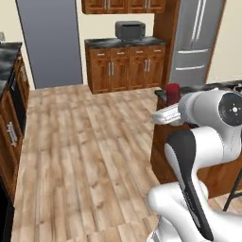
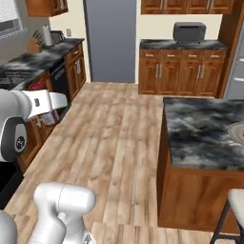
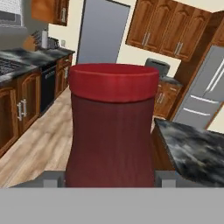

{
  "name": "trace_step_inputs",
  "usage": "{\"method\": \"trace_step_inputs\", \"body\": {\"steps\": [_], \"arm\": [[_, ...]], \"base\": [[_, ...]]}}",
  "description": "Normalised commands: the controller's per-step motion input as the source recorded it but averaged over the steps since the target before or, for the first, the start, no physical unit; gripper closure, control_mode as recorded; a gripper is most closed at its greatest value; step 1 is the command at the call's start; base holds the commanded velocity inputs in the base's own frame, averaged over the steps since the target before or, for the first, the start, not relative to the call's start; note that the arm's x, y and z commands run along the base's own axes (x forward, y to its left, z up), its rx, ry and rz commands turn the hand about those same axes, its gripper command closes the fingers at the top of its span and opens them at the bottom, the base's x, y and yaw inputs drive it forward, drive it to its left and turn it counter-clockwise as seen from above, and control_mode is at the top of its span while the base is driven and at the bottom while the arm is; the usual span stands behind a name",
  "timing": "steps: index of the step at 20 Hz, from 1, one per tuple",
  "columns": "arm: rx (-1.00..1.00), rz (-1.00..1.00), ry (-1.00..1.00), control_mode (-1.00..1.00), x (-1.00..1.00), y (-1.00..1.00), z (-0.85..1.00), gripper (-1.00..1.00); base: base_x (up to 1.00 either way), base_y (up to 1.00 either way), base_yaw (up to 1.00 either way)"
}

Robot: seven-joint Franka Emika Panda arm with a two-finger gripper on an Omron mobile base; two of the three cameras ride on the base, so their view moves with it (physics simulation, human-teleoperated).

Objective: Move the hot dog bun to the plate on the dining table and place the condiment next to that plate. Then navigate to the fridge and take the sausage and place it on the plate as well.

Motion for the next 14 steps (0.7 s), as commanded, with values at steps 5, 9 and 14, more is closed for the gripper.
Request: {"method": "trace_step_inputs", "body": {"steps": [5,9,14], "arm": [[0.0,0.0,0.0,1.0,0.0,0.0,0.0,1.0],[0.0,0.0,0.0,1.0,0.0,0.0,0.0,1.0],[0.0,0.0,0.0,1.0,0.0,0.0,0.0,1.0]], "base": [[0.6,0.0,-0.6],[0.5,0.0,-0.62],[0.42,0.0,-0.64]]}}
